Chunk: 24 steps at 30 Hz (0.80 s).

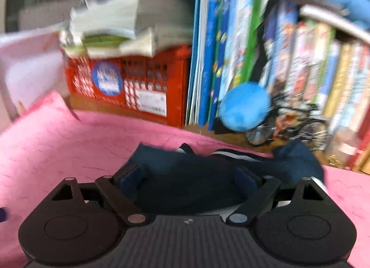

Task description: Fold clothes

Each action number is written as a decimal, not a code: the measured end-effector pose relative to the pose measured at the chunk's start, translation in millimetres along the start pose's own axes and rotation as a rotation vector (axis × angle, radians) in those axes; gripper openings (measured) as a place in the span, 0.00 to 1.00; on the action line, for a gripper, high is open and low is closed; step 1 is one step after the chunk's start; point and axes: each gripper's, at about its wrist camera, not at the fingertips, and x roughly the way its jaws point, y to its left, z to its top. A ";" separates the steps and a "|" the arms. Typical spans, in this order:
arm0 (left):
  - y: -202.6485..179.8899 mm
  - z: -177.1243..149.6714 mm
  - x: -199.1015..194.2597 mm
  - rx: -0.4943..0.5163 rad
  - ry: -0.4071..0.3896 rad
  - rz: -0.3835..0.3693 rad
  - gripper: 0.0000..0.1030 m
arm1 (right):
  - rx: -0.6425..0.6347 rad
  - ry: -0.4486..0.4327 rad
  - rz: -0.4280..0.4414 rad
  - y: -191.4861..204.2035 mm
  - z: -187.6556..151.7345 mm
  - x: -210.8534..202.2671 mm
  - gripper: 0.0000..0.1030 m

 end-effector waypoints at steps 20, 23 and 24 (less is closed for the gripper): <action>1.6 10.3 -41.1 -0.002 -0.101 0.086 1.00 | 0.134 0.068 0.015 -50.4 -134.4 -117.8 0.94; -16.2 18.6 -77.1 0.017 -0.173 -0.066 1.00 | 0.130 0.071 0.027 -50.1 -135.3 -118.4 0.97; -27.1 18.7 -82.2 0.043 -0.187 -0.101 1.00 | 0.139 0.065 0.043 -52.5 -135.6 -120.1 0.97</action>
